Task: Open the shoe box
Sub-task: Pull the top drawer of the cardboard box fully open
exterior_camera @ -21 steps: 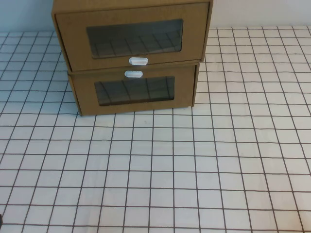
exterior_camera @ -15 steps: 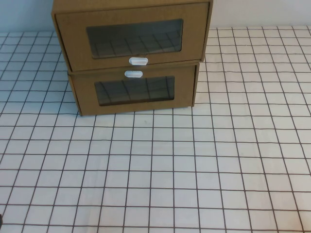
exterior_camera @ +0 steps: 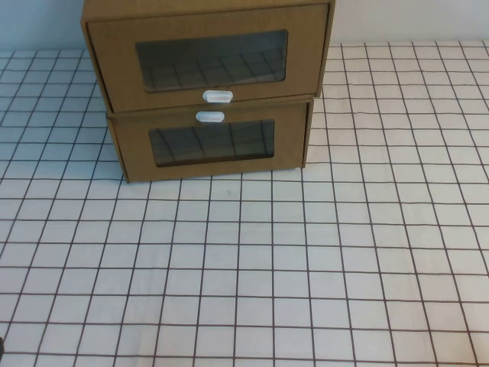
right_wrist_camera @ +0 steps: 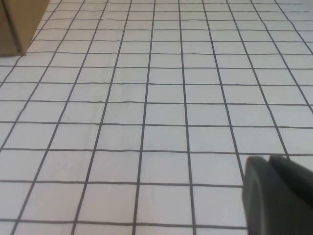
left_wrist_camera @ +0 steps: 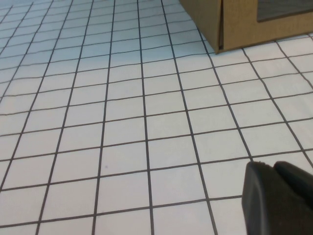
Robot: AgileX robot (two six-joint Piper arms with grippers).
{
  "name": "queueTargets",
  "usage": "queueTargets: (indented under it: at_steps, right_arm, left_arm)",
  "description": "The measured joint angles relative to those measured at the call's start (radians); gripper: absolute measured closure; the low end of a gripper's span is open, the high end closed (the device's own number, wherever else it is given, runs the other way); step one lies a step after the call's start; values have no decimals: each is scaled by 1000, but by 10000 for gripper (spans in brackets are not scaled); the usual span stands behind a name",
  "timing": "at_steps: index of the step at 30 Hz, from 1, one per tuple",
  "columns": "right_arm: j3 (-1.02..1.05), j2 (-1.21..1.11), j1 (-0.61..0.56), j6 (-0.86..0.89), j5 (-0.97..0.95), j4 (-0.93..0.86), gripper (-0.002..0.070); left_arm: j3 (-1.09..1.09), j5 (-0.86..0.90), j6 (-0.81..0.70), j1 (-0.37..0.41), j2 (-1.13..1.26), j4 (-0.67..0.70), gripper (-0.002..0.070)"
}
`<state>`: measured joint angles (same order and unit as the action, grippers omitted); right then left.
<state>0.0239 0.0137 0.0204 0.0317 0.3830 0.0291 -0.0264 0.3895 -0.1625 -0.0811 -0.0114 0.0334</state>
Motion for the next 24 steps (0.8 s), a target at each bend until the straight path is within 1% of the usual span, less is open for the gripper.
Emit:
queueTargets:
  at_steps: [7,20,24]
  right_arm:
    - [0,0,0,0,0,0,689]
    - [0,0,0,0,0,0,689]
    - [0,0,0,0,0,0,689]
  left_arm:
    - [0,0,-6,0,0,-44,677]
    - [0,-7,-6,0,0,-54,677]
    - [0,-55,41,0,0,14,677]
